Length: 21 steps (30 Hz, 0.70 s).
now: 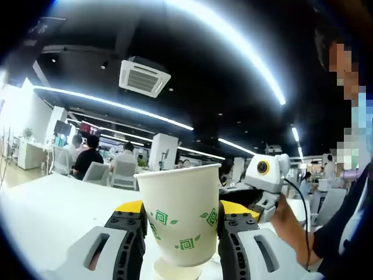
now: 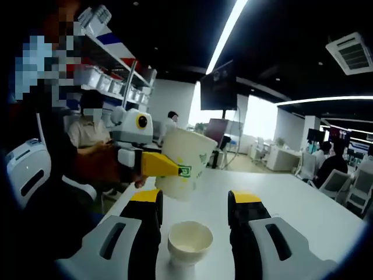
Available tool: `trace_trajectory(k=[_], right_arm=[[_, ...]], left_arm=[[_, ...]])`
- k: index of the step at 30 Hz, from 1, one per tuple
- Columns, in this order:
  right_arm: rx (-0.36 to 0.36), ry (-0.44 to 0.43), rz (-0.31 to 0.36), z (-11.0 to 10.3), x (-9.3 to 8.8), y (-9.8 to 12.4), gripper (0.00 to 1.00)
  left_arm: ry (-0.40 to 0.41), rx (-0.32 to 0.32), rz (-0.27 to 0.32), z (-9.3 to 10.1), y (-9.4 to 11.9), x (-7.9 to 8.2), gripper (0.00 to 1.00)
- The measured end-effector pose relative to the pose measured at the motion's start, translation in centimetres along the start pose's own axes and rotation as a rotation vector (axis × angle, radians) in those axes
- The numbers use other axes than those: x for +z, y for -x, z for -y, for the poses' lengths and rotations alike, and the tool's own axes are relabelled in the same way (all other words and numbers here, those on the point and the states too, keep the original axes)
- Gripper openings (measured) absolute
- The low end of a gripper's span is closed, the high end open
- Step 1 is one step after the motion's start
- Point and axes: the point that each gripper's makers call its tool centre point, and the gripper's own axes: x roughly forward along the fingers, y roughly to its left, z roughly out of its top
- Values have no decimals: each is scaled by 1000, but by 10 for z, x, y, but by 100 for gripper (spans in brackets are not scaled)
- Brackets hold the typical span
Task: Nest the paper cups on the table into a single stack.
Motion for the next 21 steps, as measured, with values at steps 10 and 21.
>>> trace_trajectory(k=[10,21], right_arm=[[56,-4,16,-16,1,-11,47],[72,-21,32,-20,3,-16,43]], left_arm=[[4,-29,12,12,-6,1,51],[-3,-53,16,19,-8,3,51]])
